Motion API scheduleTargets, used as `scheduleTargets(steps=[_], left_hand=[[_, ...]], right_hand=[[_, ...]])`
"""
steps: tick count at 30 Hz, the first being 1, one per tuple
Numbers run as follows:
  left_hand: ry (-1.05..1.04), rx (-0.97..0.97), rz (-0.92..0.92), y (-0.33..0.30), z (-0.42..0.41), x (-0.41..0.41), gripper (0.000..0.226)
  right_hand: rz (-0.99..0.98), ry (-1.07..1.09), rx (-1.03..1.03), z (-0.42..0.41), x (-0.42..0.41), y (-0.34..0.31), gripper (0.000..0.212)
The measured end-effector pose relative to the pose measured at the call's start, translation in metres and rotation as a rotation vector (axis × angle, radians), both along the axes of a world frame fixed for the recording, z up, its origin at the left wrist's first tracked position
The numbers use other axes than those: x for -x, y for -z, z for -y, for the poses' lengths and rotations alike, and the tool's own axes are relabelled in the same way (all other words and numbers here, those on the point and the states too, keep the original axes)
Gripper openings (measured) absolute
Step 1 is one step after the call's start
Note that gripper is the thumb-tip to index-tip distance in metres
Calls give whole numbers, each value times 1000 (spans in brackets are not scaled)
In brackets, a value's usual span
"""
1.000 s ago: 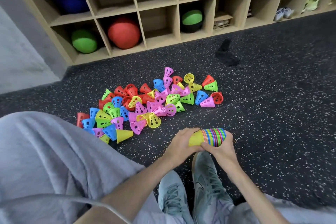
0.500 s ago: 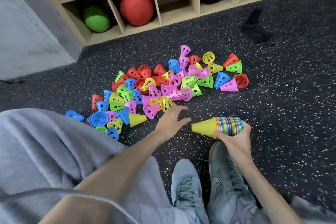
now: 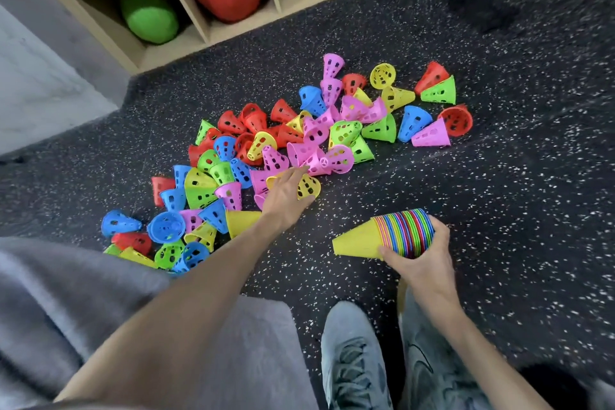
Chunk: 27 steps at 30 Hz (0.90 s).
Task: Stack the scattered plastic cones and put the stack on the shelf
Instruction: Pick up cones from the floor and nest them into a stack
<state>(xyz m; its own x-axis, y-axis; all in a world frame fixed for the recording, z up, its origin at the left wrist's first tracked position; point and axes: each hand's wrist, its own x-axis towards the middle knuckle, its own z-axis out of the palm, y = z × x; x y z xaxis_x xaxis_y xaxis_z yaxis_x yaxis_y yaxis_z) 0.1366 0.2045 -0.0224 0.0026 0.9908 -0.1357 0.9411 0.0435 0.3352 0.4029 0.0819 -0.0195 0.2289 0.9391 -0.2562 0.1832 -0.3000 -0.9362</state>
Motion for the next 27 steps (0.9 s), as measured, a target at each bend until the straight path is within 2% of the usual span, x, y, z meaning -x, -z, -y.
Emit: scheduleTargets(steps=[11,17,19,24,27], left_hand=[[-76,-105,103,8,-2,8,39],[-157,-97,201,-9,26,-3,37],[-178,-76,276,-15,40,-13,35],[-199,-13,608,-25,81,-41,27],[-248,-6,718,-27,103,-50,23]], right_hand=[[25,-1,31,-2,-4,8,88],[18,29,26,0,-6,2,80],[14,40,19,2,-6,0,78],[-27,134,-6,6,-12,-1,77],[-81,200,-21,10,-17,-2,75]])
